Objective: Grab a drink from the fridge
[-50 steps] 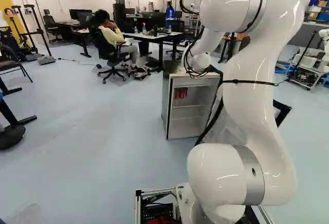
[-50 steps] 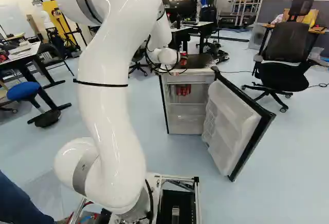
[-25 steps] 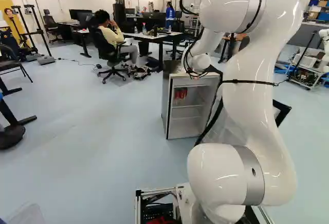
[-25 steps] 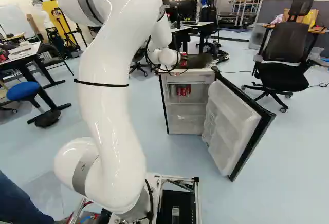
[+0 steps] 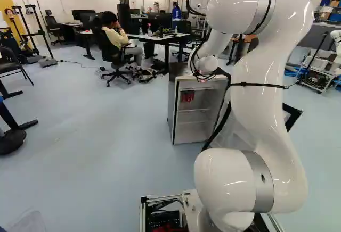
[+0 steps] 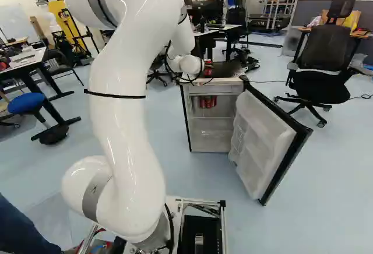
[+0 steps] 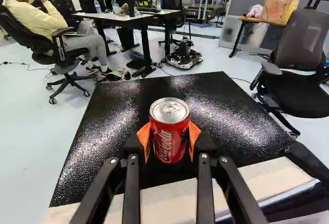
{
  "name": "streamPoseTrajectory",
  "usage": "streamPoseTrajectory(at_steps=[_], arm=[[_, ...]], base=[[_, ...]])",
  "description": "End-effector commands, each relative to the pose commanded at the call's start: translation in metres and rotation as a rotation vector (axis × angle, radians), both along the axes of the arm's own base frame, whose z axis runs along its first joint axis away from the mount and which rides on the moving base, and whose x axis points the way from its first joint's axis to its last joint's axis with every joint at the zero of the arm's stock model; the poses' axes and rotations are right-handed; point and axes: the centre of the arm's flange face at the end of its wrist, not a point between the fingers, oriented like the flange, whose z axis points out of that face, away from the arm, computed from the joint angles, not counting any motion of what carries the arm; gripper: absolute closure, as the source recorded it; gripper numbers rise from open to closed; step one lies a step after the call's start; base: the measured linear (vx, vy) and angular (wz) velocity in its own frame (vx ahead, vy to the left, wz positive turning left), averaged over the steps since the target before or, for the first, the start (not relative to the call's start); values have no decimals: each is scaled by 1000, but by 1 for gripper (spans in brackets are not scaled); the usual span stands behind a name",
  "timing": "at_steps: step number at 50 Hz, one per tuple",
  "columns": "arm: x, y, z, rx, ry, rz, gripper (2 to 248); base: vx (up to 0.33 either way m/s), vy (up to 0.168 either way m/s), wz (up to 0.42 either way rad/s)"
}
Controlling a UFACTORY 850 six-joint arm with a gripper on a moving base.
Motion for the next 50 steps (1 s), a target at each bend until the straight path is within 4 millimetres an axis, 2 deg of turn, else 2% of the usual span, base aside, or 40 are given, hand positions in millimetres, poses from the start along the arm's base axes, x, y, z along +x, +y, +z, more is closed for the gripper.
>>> streamPoseTrajectory(at_steps=[1,6,7,11,12,16,17,21,22,30,50], arm=[[0,0,0,0,0,0,134],[0,0,0,0,0,0,134],[0,0,0,0,0,0,100],[0,0,0,0,0,0,100],[0,0,0,0,0,0,64],[0,0,0,0,0,0,64],[0,0,0,0,0,0,26],[0,0,0,0,0,0,26],[0,0,0,0,0,0,3],[-10,1,1,1,7,-1,3],[-48,1,6,7,30,-15,3]], base=[[0,0,0],[0,0,0],[0,0,0],[0,0,0],[0,0,0],[0,0,0],[0,0,0],[0,0,0],[0,0,0],[0,0,0],[0,0,0]])
